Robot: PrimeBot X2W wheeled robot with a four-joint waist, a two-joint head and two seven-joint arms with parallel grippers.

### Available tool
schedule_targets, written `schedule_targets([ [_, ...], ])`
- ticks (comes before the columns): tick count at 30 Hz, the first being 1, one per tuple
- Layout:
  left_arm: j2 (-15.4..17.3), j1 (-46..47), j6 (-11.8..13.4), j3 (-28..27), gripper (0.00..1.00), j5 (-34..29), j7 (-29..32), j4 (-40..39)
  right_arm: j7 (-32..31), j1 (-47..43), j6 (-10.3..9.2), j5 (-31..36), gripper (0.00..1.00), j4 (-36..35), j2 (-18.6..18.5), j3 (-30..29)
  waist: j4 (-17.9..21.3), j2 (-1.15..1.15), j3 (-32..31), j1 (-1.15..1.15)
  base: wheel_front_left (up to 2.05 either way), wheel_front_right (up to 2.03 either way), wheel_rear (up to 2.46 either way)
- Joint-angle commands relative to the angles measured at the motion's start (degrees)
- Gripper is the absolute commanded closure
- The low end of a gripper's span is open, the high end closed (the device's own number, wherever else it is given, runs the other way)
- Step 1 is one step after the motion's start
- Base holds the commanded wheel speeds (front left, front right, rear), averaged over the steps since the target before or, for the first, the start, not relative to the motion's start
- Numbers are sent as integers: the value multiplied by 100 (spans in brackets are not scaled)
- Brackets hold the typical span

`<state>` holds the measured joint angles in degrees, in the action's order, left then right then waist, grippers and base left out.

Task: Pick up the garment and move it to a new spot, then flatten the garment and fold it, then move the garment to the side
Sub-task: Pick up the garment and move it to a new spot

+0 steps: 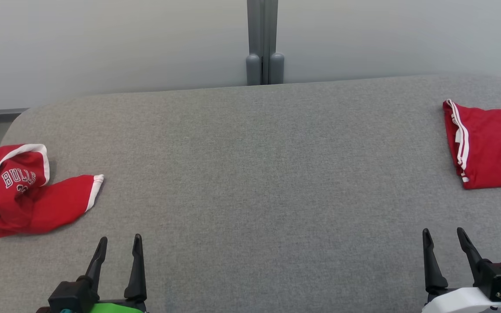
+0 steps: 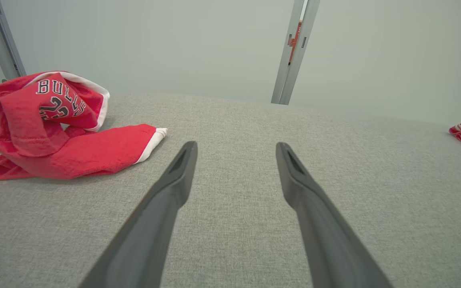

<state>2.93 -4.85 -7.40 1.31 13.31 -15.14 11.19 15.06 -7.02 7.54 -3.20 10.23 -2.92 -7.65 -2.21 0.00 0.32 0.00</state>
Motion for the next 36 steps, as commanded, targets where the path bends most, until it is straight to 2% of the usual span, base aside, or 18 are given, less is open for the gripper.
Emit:
schedule_targets([
  [1, -2, 28, -16, 10, 0, -8, 3, -19, 13, -10, -10, -29, 0, 16, 0, 35, -80, 0, -4, 0, 0, 0, 0],
  [4, 3, 69, -16, 18, 0, 6, 3, -29, 12, -75, -10, -112, 0, 2, -1, 82, -334, 0, -26, 0, 0, 0, 0],
  [14, 2, -211, 31, -147, 0, 128, 3, -50, 13, -29, -10, -272, 0, 99, -5, 574, -1884, 0, -142, 0, 0, 0, 0],
  [18, 2, -350, 89, -285, 0, 225, 3, -114, 13, 95, -10, -222, 0, 145, -8, 732, -2144, 0, -137, 0, 0, 0, 0],
  [22, 0, -309, 128, -291, 0, 327, 3, -192, 13, 178, -10, -130, 0, 172, -7, 808, -2172, 0, -20, 0, 0, 0, 0],
  [27, -2, 218, 109, -123, 0, 511, 3, -204, 13, 354, -10, 5, 0, 98, -25, 759, -1935, 0, 431, 0, 0, 0, 0],
  [33, 1, 1732, 116, -41, 0, 536, 3, 552, 13, 933, -10, 168, 0, -201, -301, 856, -1463, 0, 1697, 0, 0, 0, 0],
  [36, 171, 2761, 85, -38, 0, 587, 145, 1191, 13, 1343, -10, 191, 0, -357, -457, 924, -1227, 0, 2467, 0, 0, 0, 0],
])
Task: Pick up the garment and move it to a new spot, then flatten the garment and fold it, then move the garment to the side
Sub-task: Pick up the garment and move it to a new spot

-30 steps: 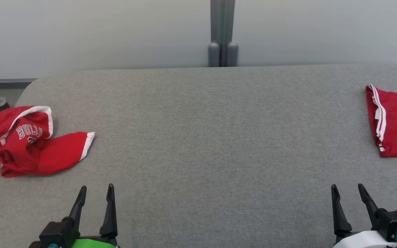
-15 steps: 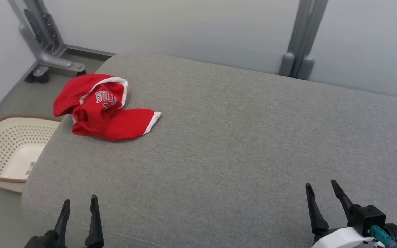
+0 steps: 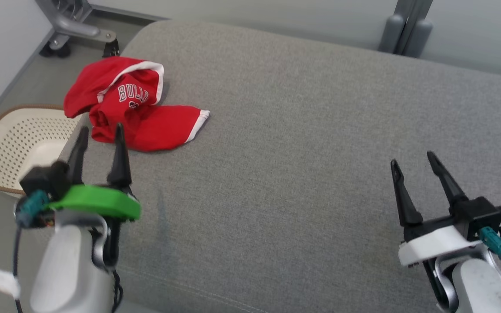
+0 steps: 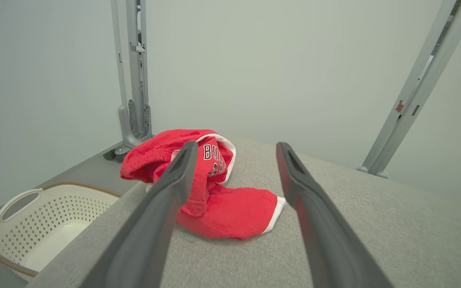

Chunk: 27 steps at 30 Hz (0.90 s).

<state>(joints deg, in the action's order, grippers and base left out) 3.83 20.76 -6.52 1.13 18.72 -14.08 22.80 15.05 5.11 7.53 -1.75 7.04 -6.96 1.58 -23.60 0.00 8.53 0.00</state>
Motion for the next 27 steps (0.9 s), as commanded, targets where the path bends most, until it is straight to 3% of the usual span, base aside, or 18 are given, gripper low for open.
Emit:
schedule_targets([
  [1, 93, 486, -16, -17, 0, 123, 163, 228, 13, 251, -9, 49, 0, -77, -85, 15, 969, 0, 1843, 0, 0, 0, 0],
  [7, 491, 2149, -16, -123, 0, 396, 1024, 1573, 14, 768, -9, 55, 0, -240, -203, 81, 1230, 0, 2743, 0, 0, 0, 0],
  [15, 995, 3105, 116, -455, 3, 676, 1454, 3116, 13, 960, -9, -113, 0, -220, -100, 174, 1493, 0, 2838, 0, 0, 0, 0],
  [16, 1044, 3145, 98, -453, 44, 685, 1491, 3245, 12, 944, -9, -127, 0, -209, -83, 173, 1510, 0, 2807, 0, 0, 0, 0],
  [17, 1120, 3184, 90, -431, 79, 671, 1543, 3402, 4, 909, -10, -152, 0, -183, -82, 160, 1523, 0, 2772, 0, 0, 0, 0],
  [18, 1160, 3195, 68, -405, 100, 654, 1580, 3505, 0, 890, -10, -164, 0, -167, -70, 151, 1530, 0, 2737, 0, 0, 0, 0],
  [22, 1260, 3197, -39, -282, 100, 664, 1366, 3731, -2, 698, -11, -229, 0, -46, 13, 106, 1551, 0, 2386, 0, 0, 0, 0],
  [27, 1212, 3194, -102, -5, 100, 708, 1160, 3356, -2, 450, -11, -297, 0, 6, 120, 6, 1486, 0, 1877, 0, 0, 0, 0],
])
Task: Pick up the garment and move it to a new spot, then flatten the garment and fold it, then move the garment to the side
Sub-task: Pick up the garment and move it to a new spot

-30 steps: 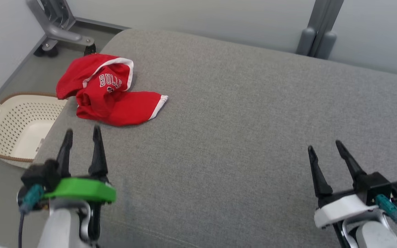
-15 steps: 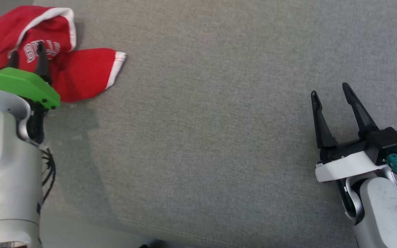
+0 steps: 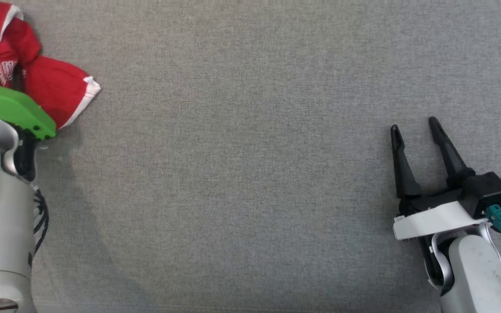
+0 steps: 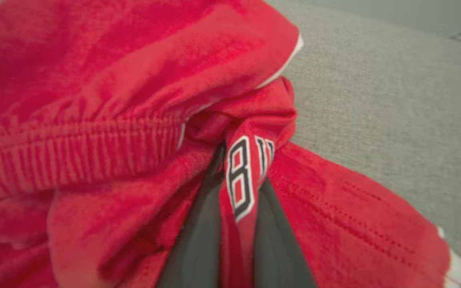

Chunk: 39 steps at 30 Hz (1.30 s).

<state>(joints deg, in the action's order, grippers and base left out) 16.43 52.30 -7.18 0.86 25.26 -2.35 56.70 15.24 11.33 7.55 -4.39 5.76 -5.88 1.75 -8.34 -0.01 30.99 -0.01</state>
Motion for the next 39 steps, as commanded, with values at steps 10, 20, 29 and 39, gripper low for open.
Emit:
schedule_targets([
  [10, 195, -966, -36, 1388, 100, 1162, 1041, -3170, -13, -721, -12, -225, 0, 209, 244, -119, 200, 1, -1686, 1, 0, 0, 0],
  [20, 229, -2558, 132, 1882, 100, 2617, 2856, -6809, -13, -1035, -12, -533, 0, 183, 294, -228, 1028, 1, -2160, 1, 0, 0, 0],
  [29, -402, -3095, 358, 2437, 100, 4056, 3601, -7909, -13, -1030, -11, -794, 0, 172, 296, -159, 1898, 1, -2005, 1, 0, 0, 0],
  [39, -203, -2550, 376, 1901, 100, 3853, 3193, -5507, -13, -817, -11, -1073, 0, 193, 297, -91, 2830, 1, -1656, 1, 0, 0, 0],
])
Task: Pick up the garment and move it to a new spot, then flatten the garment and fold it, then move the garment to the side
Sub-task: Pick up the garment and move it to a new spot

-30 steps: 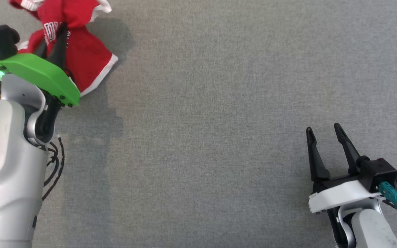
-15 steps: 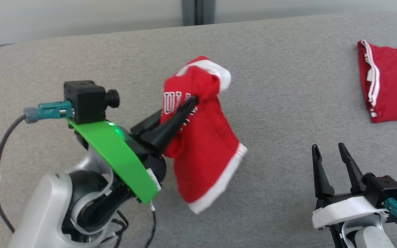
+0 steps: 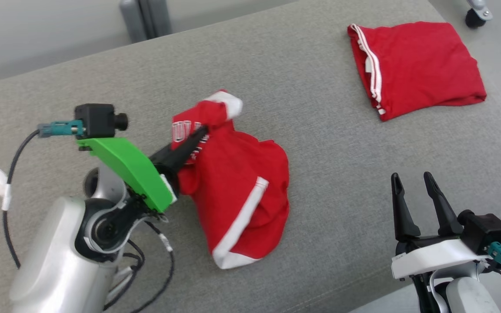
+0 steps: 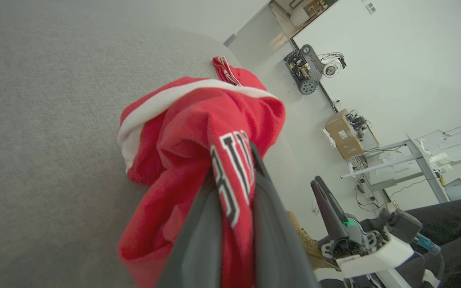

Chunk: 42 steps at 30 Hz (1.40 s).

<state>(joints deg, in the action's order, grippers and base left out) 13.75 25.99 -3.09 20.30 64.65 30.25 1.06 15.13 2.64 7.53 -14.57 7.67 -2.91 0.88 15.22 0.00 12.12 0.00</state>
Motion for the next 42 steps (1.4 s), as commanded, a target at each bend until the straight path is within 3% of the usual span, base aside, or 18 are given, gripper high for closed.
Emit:
schedule_targets([
  [1, 149, 162, -77, -42, 100, -304, -213, 358, -2, 53, -9, -72, 0, 11, 1, -22, 516, 0, 247, 0, 0, 0, 0],
  [3, 377, 361, -146, 23, 100, -919, -629, 987, -2, 36, -9, -89, 0, 24, 0, -46, 573, 0, 265, 0, 0, 0, 0],
  [4, 468, 431, -152, 74, 80, -1204, -848, 1231, -2, 20, -9, -97, 0, 24, 2, -51, 583, 0, 266, 0, 0, 0, 0],
  [5, 511, 511, -103, 95, 54, -1509, -1171, 1559, -2, -1, -9, -98, 0, 26, 3, -64, 584, 0, 266, 0, 0, 0, 0],
  [6, 518, 565, -49, 111, 11, -1720, -1423, 1811, -2, -16, -9, -97, 0, 30, 1, -84, 575, 0, 263, 0, 0, 0, 0],
  [7, 506, 627, -16, 152, 0, -1943, -1724, 2109, -2, -38, -9, -95, 0, 38, 0, -110, 553, 0, 253, 0, 0, 0, 0],
  [13, 335, 803, 74, 277, 0, -2603, -3037, 3060, -2, -101, -9, 64, 0, 13, -1, -210, 232, 0, 125, 0, 0, 0, 0],
  [20, 103, 392, 285, 210, 0, -3068, -4445, 2816, -2, -204, -9, 393, 0, -105, -3, -493, -418, 0, -114, 0, 0, 0, 0],
  [28, -358, -1028, 428, -291, 0, -3927, -4540, 1289, -2, -345, -9, 743, 0, -235, -2, -724, -1132, 0, -440, 0, 0, 0, 0],
  [33, -659, -2044, 487, -702, 0, -4474, -4543, 954, -2, -477, -9, 876, 0, -227, -5, -706, -1472, 0, -714, 0, 0, 0, 0],
  [37, -831, -2638, 335, -1048, 0, -4690, -4543, 931, -2, -626, -9, 920, 0, -196, -7, -703, -1734, 0, -913, 0, 0, 0, 0],
  [42, -981, -3091, -99, -1458, 0, -4915, -4544, 992, -2, -850, -9, 823, 0, -37, -5, -636, -2044, 0, -1151, 0, 0, 0, 0],
])
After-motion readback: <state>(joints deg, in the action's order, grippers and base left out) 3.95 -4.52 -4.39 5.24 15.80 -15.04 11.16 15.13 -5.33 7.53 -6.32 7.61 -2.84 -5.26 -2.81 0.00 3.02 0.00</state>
